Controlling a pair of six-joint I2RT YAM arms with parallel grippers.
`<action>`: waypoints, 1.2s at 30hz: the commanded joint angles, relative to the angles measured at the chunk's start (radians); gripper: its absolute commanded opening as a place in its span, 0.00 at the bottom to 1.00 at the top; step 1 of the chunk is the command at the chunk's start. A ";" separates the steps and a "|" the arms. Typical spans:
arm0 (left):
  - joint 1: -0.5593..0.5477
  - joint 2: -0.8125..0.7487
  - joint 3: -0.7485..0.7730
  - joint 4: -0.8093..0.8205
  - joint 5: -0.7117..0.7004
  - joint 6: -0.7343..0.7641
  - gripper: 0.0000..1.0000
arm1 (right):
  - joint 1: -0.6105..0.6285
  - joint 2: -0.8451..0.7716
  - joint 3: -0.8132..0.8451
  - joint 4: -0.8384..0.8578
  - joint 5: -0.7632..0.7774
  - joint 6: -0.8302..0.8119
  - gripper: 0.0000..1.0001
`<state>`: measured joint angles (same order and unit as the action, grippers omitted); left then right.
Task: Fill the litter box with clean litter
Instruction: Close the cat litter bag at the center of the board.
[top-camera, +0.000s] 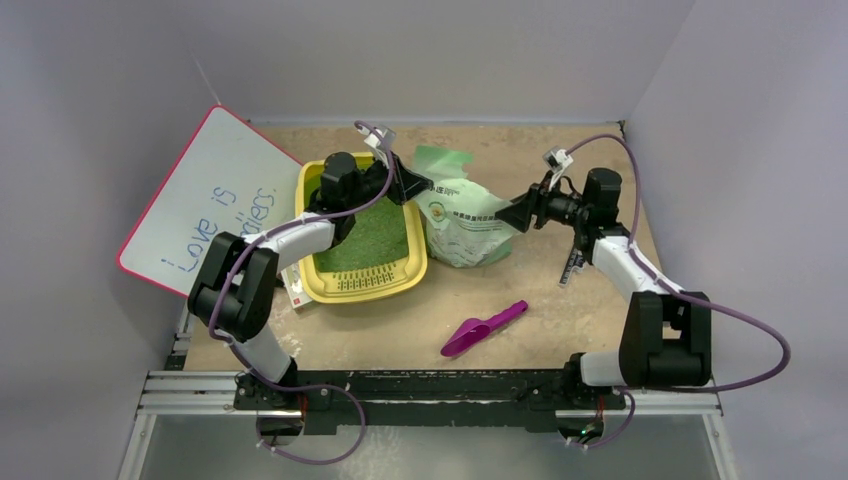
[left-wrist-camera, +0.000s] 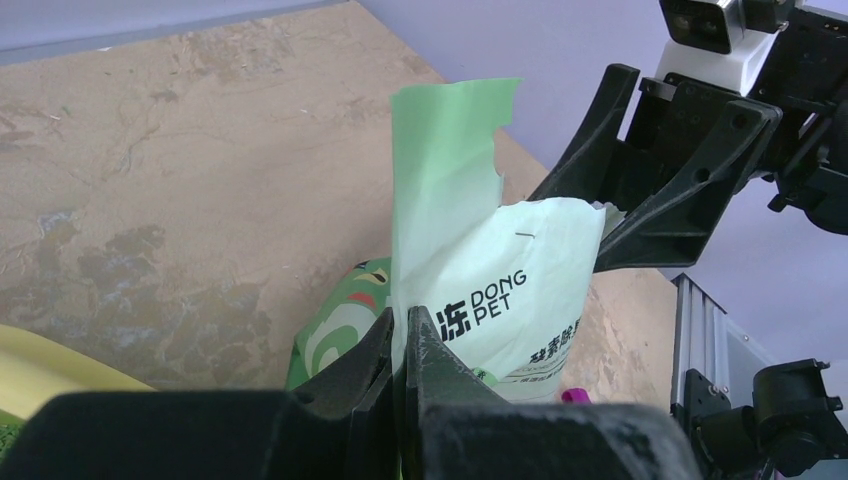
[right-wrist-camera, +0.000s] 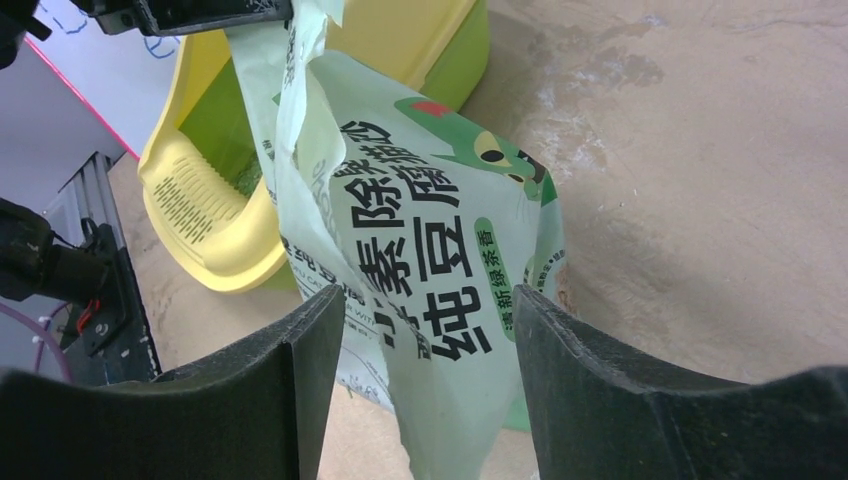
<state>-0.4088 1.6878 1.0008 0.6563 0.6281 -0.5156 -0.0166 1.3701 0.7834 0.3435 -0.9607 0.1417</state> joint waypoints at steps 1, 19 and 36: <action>-0.007 -0.059 0.010 0.034 0.011 -0.019 0.00 | 0.009 0.018 0.052 0.025 -0.037 -0.024 0.66; -0.013 -0.050 0.047 -0.039 -0.021 0.006 0.00 | 0.041 -0.002 0.075 -0.045 -0.005 -0.072 0.74; -0.013 -0.039 0.087 -0.095 -0.033 -0.030 0.00 | 0.047 0.116 0.187 -0.126 -0.063 -0.082 0.60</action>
<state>-0.4171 1.6749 1.0271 0.5678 0.6109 -0.5182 0.0261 1.4471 0.8875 0.2684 -1.0054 0.0841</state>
